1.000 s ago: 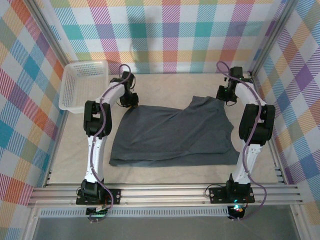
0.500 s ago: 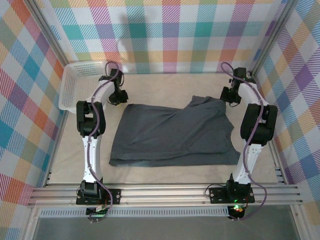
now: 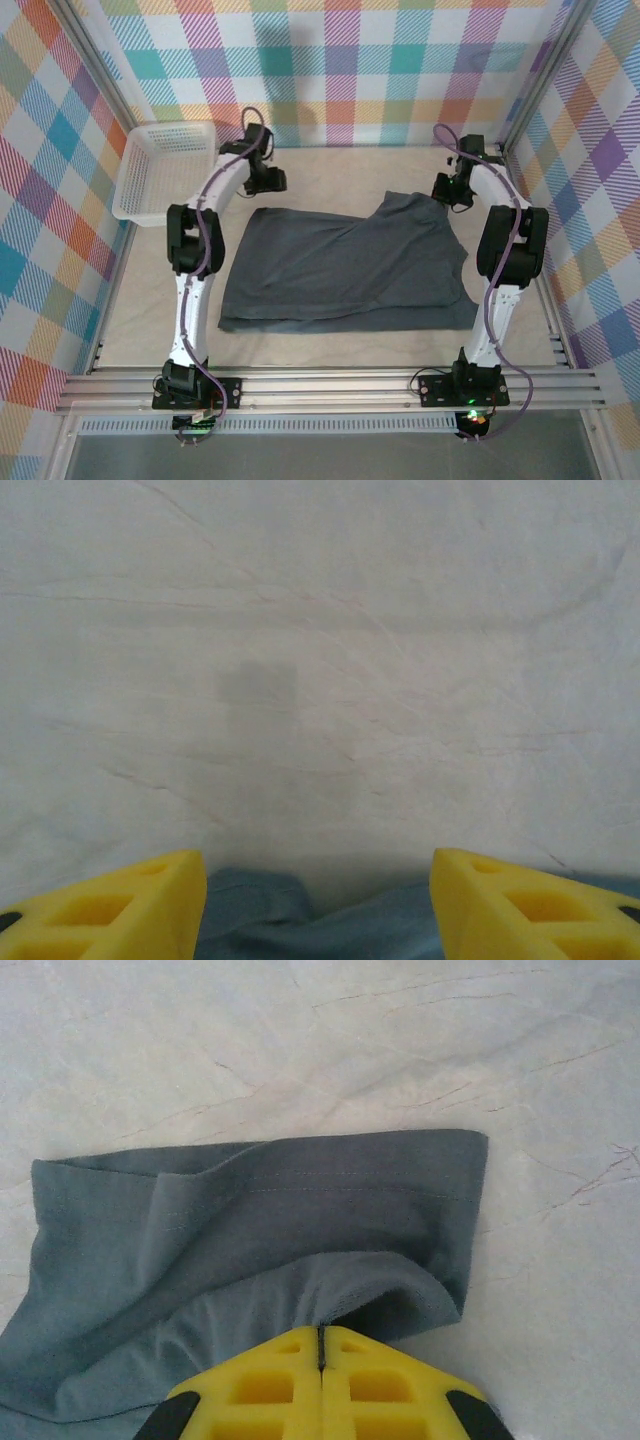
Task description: Fold the inside-out t-shirt
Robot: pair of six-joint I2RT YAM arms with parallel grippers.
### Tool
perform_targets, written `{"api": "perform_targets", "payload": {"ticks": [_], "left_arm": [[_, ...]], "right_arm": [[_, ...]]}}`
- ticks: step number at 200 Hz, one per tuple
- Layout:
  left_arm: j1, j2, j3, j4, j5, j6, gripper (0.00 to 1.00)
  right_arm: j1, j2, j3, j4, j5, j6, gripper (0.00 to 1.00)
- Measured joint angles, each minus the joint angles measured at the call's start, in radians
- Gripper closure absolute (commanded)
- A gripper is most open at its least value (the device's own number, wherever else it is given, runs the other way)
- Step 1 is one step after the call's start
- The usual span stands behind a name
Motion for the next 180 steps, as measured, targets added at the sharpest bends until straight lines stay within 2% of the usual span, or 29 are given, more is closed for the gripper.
{"api": "perform_targets", "payload": {"ticks": [24, 49, 85, 123, 138, 161, 180], "left_arm": [[-0.022, 0.059, 0.002, -0.045, -0.051, 0.053, 0.47], [-0.014, 0.094, 0.002, -0.084, -0.123, 0.071, 0.71], [0.013, 0.094, 0.033, -0.091, -0.179, 0.025, 0.8], [0.086, 0.095, 0.094, -0.109, -0.188, -0.026, 0.88], [0.107, 0.094, 0.101, -0.108, -0.155, -0.032, 0.85], [0.123, 0.081, 0.057, -0.058, -0.026, -0.024, 0.57], [0.1, 0.07, 0.021, -0.037, 0.056, -0.002, 0.51]], "right_arm": [[0.001, 0.0, 0.001, -0.001, 0.0, 0.0, 1.0], [0.001, 0.0, 0.001, -0.002, 0.0, 0.0, 1.0], [0.001, 0.0, 0.002, -0.003, 0.0, 0.0, 1.0], [0.001, 0.0, 0.002, -0.004, 0.0, 0.0, 1.0], [0.001, 0.0, 0.002, -0.004, 0.0, 0.0, 1.0], [0.001, 0.0, 0.002, -0.004, 0.0, 0.0, 1.0], [0.001, 0.0, 0.002, -0.005, 0.0, 0.0, 1.0]]}}
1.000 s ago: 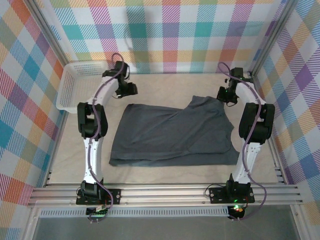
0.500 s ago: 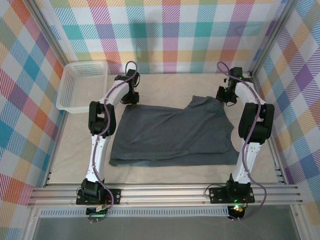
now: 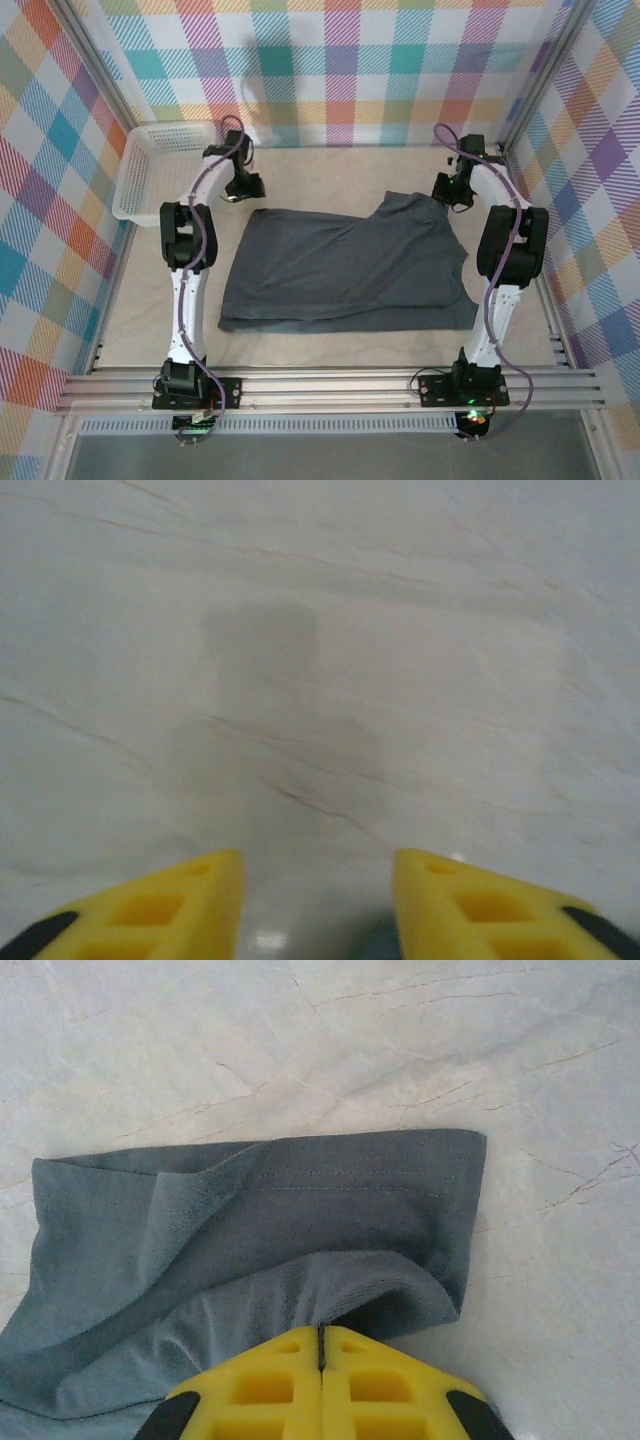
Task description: Fold the inside-out t-shirt
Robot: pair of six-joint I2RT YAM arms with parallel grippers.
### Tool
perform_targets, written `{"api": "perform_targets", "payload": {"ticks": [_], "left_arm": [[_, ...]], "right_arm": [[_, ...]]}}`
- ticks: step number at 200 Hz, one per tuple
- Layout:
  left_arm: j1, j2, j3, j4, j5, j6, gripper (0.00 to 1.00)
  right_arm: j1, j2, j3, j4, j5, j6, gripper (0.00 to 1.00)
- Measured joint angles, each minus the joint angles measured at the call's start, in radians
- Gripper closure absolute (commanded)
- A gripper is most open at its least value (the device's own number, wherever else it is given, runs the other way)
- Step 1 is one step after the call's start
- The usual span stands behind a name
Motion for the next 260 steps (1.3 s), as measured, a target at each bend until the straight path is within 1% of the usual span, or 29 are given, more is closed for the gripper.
{"api": "perform_targets", "payload": {"ticks": [25, 46, 68, 83, 100, 137, 141, 144, 147, 161, 177, 181, 200, 204, 211, 220, 234, 260], "left_arm": [[-0.046, 0.0, 0.007, -0.001, 0.024, 0.024, 0.5], [-0.074, 0.01, 0.011, -0.004, 0.021, 0.04, 0.6], [-0.077, 0.04, 0.014, -0.021, -0.005, 0.066, 0.7], [-0.074, 0.055, 0.023, -0.028, -0.032, 0.078, 0.73], [-0.071, 0.058, 0.04, -0.037, -0.077, 0.088, 0.78], [-0.071, 0.065, 0.048, -0.049, -0.179, 0.118, 0.91], [-0.071, 0.066, 0.048, -0.049, -0.187, 0.118, 0.93], [-0.071, 0.066, 0.048, -0.049, -0.194, 0.123, 0.98], [-0.071, 0.066, 0.048, -0.049, -0.199, 0.121, 1.0], [-0.069, 0.068, 0.055, -0.052, -0.21, 0.132, 1.0], [-0.065, 0.069, 0.056, -0.052, -0.199, 0.127, 1.0], [-0.064, 0.069, 0.055, -0.051, -0.191, 0.125, 0.97], [-0.05, 0.067, 0.048, -0.032, -0.111, 0.103, 0.64], [-0.048, 0.064, 0.04, -0.023, -0.092, 0.092, 0.6], [-0.043, 0.055, 0.023, -0.005, -0.044, 0.073, 0.54], [-0.039, 0.032, -0.009, 0.021, 0.003, 0.056, 0.5], [-0.039, -0.006, -0.066, 0.051, 0.054, 0.026, 0.49], [-0.042, -0.044, -0.115, 0.063, 0.087, 0.007, 0.49]], "right_arm": [[0.0, 0.0, 0.0, 0.0, 0.0, 0.0, 1.0], [0.0, 0.0, 0.001, -0.001, 0.0, 0.0, 1.0], [0.0, 0.0, 0.01, -0.011, 0.0, 0.0, 1.0], [0.0, 0.0, 0.017, -0.013, 0.0, 0.0, 1.0], [0.0, 0.0, 0.021, -0.016, 0.0, 0.0, 1.0], [0.0, 0.001, 0.023, -0.019, 0.0, 0.0, 1.0], [0.0, 0.001, 0.023, -0.019, 0.0, 0.0, 1.0], [0.0, 0.001, 0.023, -0.019, 0.0, 0.0, 1.0], [0.0, 0.001, 0.023, -0.019, 0.0, 0.0, 1.0], [0.0, 0.001, 0.023, -0.02, 0.0, 0.0, 1.0], [0.0, 0.003, 0.026, -0.023, 0.0, 0.0, 1.0], [0.0, 0.003, 0.026, -0.023, 0.0, 0.0, 1.0], [0.0, 0.005, 0.026, -0.023, 0.0, 0.0, 1.0], [0.0, 0.005, 0.026, -0.024, 0.0, 0.0, 1.0], [0.0, 0.005, 0.026, -0.024, 0.0, 0.0, 1.0], [0.0, 0.005, 0.026, -0.026, 0.0, 0.0, 1.0], [0.0, 0.005, 0.026, -0.026, 0.0, 0.0, 1.0], [0.0, 0.005, 0.026, -0.026, 0.0, 0.0, 1.0]]}}
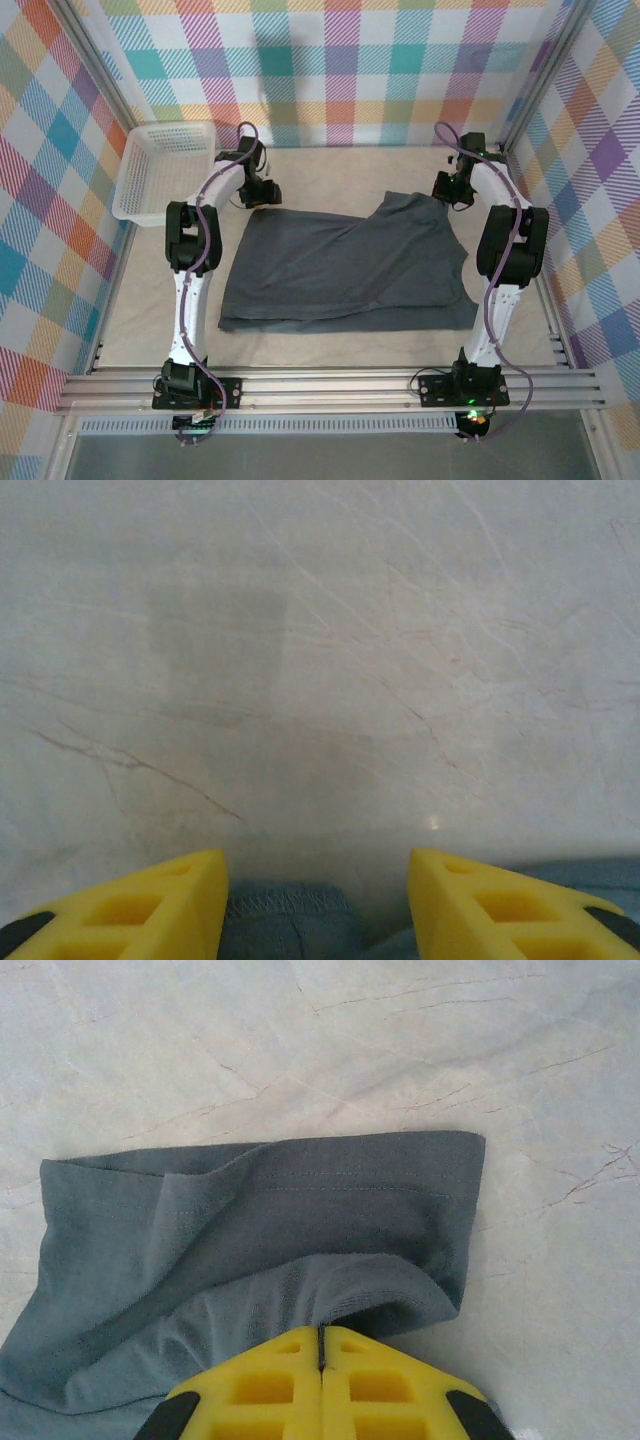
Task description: Fold the inside-out t-shirt
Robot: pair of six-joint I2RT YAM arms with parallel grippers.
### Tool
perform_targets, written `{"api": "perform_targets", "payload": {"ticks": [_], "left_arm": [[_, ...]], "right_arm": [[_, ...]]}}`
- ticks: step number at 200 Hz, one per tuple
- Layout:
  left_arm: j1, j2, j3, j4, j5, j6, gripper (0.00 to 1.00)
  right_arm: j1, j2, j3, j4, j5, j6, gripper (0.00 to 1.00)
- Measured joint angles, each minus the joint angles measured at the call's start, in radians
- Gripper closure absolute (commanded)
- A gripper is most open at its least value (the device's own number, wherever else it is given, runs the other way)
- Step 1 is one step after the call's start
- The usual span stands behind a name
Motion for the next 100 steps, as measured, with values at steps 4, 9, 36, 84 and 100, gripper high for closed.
{"api": "perform_targets", "payload": {"ticks": [4, 9, 36, 84, 100], "left_arm": [[-0.003, -0.003, -0.003, 0.0, 0.0, 0.0, 0.49], [-0.004, -0.003, -0.006, -0.001, -0.002, 0.0, 0.49], [-0.01, -0.003, -0.016, -0.01, -0.039, 0.002, 0.53], [-0.01, 0.018, -0.004, -0.036, -0.083, 0.026, 0.76], [-0.01, 0.018, 0.001, -0.042, -0.091, 0.029, 0.83]], "right_arm": [[0.0, 0.0, 0.0, 0.0, 0.0, 0.0, 1.0], [0.0, 0.0, 0.0, 0.0, 0.0, 0.0, 1.0], [0.0, 0.001, 0.0, 0.0, -0.001, 0.0, 1.0], [0.0, 0.008, 0.0, 0.0, 0.0, 0.0, 1.0], [0.0, 0.008, 0.0, 0.0, 0.0, 0.0, 1.0]]}}
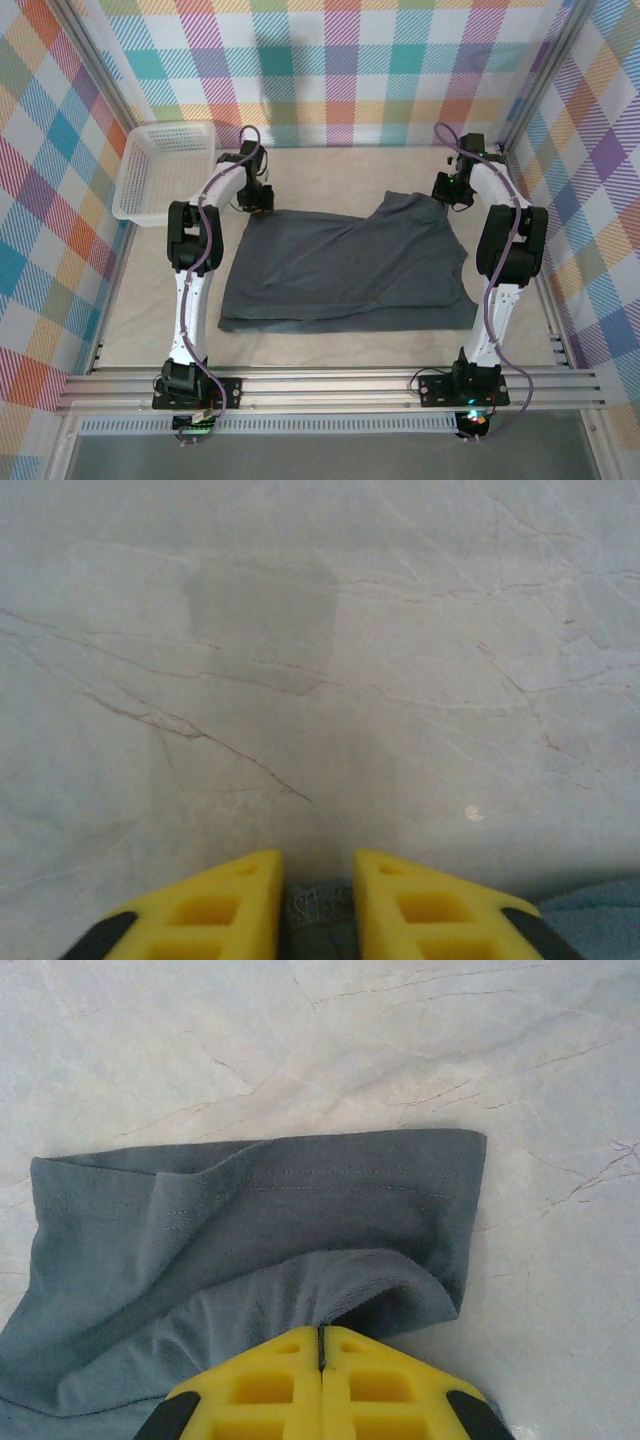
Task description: Fold the inside-out t-shirt
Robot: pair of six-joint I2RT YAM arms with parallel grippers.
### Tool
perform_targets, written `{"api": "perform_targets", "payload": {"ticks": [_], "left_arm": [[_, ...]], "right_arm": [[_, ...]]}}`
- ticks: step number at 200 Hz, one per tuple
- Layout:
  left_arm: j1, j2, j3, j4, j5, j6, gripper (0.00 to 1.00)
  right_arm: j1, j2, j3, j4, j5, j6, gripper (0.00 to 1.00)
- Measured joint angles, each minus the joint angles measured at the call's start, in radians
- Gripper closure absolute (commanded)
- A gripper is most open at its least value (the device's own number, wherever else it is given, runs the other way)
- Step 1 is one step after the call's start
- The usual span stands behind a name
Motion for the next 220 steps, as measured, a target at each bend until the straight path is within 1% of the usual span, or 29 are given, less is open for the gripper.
{"api": "perform_targets", "payload": {"ticks": [24, 38, 79, 120, 143, 172, 204, 220], "left_arm": [[0.0, 0.001, 0.0, -0.011, -0.014, 0.015, 0.97], [0.0, 0.001, 0.002, -0.012, -0.017, 0.016, 1.0], [0.018, 0.001, 0.005, -0.009, -0.005, -0.033, 1.0], [0.084, 0.001, 0.008, -0.011, 0.022, -0.098, 1.0], [0.106, 0.001, 0.013, -0.014, 0.034, -0.132, 1.0], [0.111, 0.001, 0.014, -0.014, 0.064, -0.165, 1.0], [0.111, -0.007, 0.012, -0.014, 0.097, -0.182, 1.0], [0.112, -0.054, -0.04, 0.002, 0.113, -0.195, 1.0]], "right_arm": [[0.0, 0.0, 0.0, 0.0, 0.0, 0.0, 1.0], [0.0, 0.0, 0.0, 0.0, 0.0, 0.0, 1.0], [-0.006, 0.0, 0.002, -0.003, 0.009, 0.001, 1.0], [-0.029, 0.01, 0.002, -0.007, 0.008, 0.007, 1.0], [-0.031, 0.027, 0.009, -0.02, 0.007, 0.008, 1.0], [-0.031, 0.042, 0.027, -0.037, -0.012, 0.008, 1.0], [-0.031, 0.032, 0.058, -0.051, -0.062, 0.021, 1.0], [-0.036, -0.002, 0.049, -0.048, -0.082, 0.032, 1.0]]}}
